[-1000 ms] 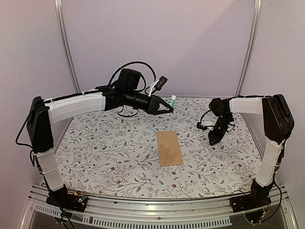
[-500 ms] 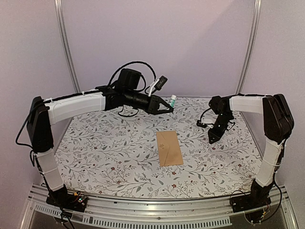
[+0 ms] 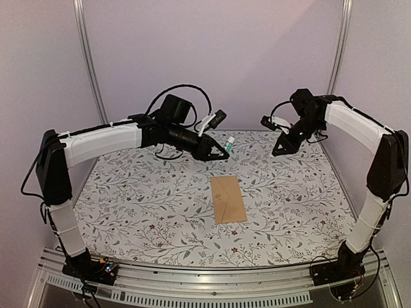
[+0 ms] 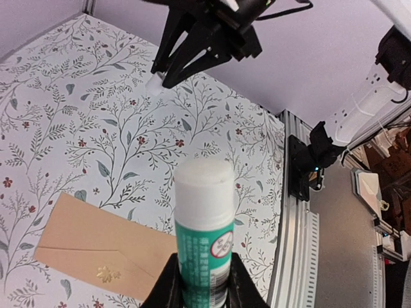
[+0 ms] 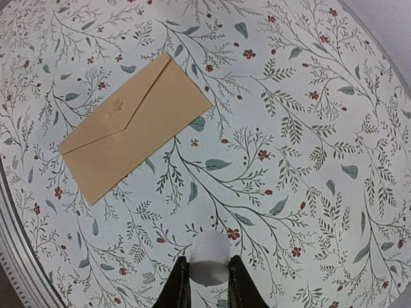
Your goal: Place the letter into the envelope and seal it
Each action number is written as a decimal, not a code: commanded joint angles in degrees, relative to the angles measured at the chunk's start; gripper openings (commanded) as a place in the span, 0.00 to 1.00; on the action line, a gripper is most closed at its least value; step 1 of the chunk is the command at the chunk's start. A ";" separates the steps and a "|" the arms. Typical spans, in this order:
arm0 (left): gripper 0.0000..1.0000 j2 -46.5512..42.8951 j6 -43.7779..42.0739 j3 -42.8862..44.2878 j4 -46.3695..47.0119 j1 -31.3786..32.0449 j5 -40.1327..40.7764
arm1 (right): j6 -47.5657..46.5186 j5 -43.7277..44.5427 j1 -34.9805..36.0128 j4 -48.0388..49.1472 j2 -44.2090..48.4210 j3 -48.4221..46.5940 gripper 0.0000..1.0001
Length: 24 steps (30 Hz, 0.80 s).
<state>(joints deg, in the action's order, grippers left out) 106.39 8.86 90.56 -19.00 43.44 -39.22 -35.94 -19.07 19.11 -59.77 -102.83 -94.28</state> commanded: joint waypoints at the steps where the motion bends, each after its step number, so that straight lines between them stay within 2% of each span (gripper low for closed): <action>1: 0.02 -2.10 -7.07 1.60 -4.86 0.02 2.73 | -4.02 -12.95 0.37 -2.61 3.60 -3.82 0.01; 6: 0.00 -3.51 -14.25 1.45 -8.74 1.95 8.43 | -8.74 -27.14 0.40 -6.58 5.57 -7.32 0.01; 11: 0.00 -4.26 -19.14 1.45 -12.18 3.87 13.39 | -10.28 -35.82 0.40 -10.75 4.79 -11.63 0.01; 16: 0.00 -4.62 -21.53 1.31 -12.78 6.15 16.48 | -11.06 -41.60 0.86 -15.21 2.03 -14.47 0.01; 24: 0.00 -3.69 -24.96 3.46 -13.05 8.96 20.01 | -11.66 -44.17 4.03 -18.82 -0.90 -15.23 0.00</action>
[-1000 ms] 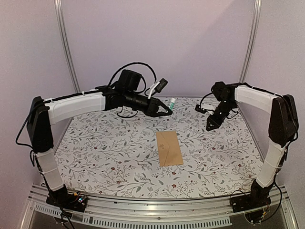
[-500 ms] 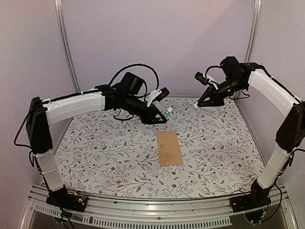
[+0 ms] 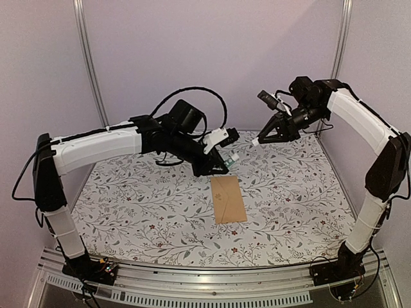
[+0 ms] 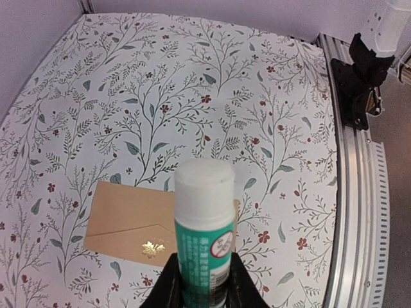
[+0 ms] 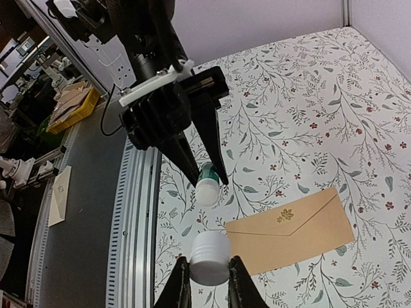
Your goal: Place the letter into the envelope and seal it
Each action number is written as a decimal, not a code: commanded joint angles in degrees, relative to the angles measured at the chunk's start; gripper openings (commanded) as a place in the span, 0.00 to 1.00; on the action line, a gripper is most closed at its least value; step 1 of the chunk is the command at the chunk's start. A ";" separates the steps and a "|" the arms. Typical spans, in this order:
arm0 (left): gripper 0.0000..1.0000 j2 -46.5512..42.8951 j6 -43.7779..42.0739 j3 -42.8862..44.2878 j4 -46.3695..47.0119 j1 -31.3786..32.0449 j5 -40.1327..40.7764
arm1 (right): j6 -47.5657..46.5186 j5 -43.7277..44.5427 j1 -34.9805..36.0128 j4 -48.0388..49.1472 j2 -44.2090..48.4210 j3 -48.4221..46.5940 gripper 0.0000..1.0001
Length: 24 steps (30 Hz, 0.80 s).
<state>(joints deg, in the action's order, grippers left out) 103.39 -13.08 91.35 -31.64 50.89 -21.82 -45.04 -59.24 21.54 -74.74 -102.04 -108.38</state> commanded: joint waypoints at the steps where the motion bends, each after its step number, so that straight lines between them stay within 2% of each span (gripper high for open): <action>1: 0.00 -0.61 -3.41 2.95 -0.37 1.82 2.98 | -3.00 -3.99 2.07 -4.30 -1.89 -1.09 0.00; 24: 0.00 1.86 -6.85 6.56 -1.06 4.68 5.56 | 0.74 -5.34 4.45 -3.01 -4.52 -2.19 0.01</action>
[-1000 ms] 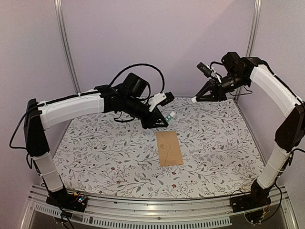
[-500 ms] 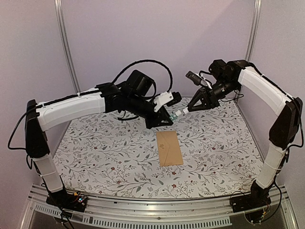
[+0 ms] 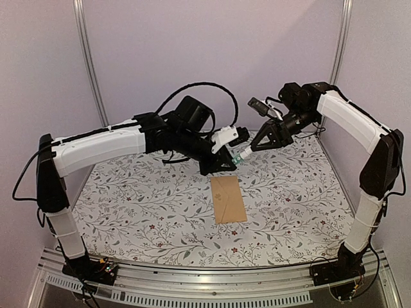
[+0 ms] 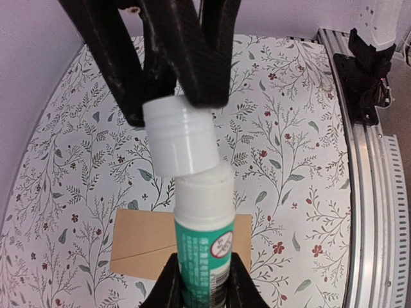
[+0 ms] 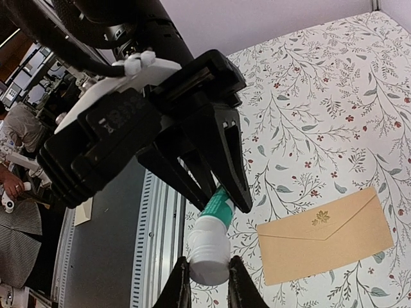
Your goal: Place the letter into the envelope and seal it
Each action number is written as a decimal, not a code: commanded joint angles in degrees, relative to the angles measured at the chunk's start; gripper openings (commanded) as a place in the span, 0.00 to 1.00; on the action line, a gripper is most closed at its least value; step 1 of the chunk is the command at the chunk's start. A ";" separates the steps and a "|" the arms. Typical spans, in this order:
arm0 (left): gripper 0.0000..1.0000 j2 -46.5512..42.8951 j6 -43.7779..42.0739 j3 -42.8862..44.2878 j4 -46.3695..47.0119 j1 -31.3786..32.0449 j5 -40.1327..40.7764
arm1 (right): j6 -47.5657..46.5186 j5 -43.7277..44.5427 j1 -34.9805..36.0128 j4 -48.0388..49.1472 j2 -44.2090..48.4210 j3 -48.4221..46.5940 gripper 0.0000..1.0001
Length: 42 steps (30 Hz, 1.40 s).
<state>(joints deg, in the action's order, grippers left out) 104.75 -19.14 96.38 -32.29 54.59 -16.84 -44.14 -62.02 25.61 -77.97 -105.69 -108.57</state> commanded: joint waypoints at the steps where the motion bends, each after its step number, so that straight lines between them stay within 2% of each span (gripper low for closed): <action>1: 0.00 0.54 -0.77 1.61 -0.40 1.00 0.62 | -0.08 -2.68 0.37 0.14 -0.91 -1.99 0.01; 20: 0.00 2.10 -0.95 3.55 0.03 1.00 1.77 | -0.77 -1.59 0.75 -1.14 -0.23 -0.90 0.02; 28: 0.00 2.99 2.68 5.33 2.03 0.97 0.67 | -1.19 0.28 1.96 -0.45 1.29 -0.32 0.02; 32: 0.00 4.64 6.94 7.83 3.67 0.99 -1.48 | 1.16 4.21 2.68 4.08 3.13 0.56 0.01; 37: 0.00 5.65 10.05 9.66 7.74 1.16 -3.01 | 7.93 9.53 2.92 15.44 7.31 5.58 0.03; 42: 0.00 5.11 11.01 9.86 16.15 1.39 -4.63 | 11.41 10.22 3.13 16.85 6.13 9.15 0.03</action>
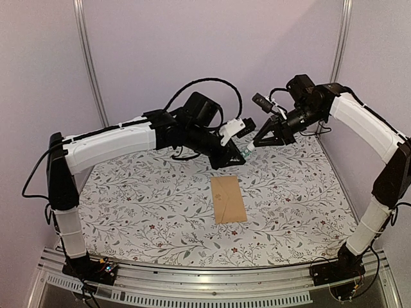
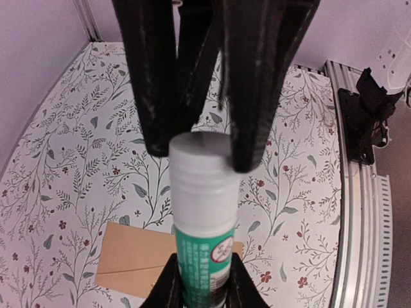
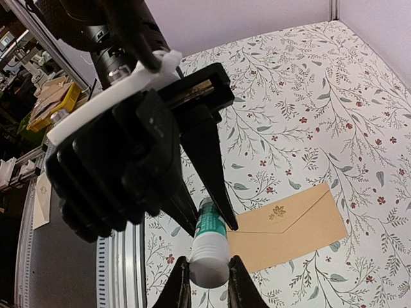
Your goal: Place the letter into the envelope and seal it
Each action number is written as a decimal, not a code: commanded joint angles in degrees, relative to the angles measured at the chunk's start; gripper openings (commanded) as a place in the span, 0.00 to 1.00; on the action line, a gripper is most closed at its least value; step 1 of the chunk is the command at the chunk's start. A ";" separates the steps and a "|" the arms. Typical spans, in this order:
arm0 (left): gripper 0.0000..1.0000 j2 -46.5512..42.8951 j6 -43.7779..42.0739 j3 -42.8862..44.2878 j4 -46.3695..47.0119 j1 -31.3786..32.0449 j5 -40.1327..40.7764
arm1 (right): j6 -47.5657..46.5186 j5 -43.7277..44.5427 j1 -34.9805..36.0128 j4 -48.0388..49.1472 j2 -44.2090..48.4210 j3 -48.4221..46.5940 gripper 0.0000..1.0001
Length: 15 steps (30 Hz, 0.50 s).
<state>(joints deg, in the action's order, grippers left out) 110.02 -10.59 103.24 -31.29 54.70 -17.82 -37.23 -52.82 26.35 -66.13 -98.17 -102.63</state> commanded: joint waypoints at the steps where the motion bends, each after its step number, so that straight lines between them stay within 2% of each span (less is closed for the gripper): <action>1: 0.00 -0.11 2.81 3.02 17.04 1.45 -3.90 | 6.88 0.77 2.39 6.24 -1.95 4.77 0.01; 6: 0.00 2.18 5.72 5.97 20.48 2.42 -0.89 | 17.17 2.03 2.42 11.50 -3.77 7.44 0.00; 11: 0.00 2.17 10.25 3.89 18.78 2.38 0.49 | 16.18 4.02 1.31 11.13 -3.45 0.95 0.05; 13: 0.00 0.56 10.41 0.92 19.71 2.35 1.18 | 15.91 0.52 -0.42 10.95 -3.28 -0.95 0.12; 15: 0.00 -2.06 11.76 -2.71 21.67 2.13 1.46 | 14.81 -4.28 -3.05 10.90 -2.79 -2.32 0.29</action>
<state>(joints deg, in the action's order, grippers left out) 113.99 -1.39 103.31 -25.61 54.68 -13.47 -22.28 -50.35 25.10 -58.37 -100.38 -101.56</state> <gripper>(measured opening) 0.166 0.197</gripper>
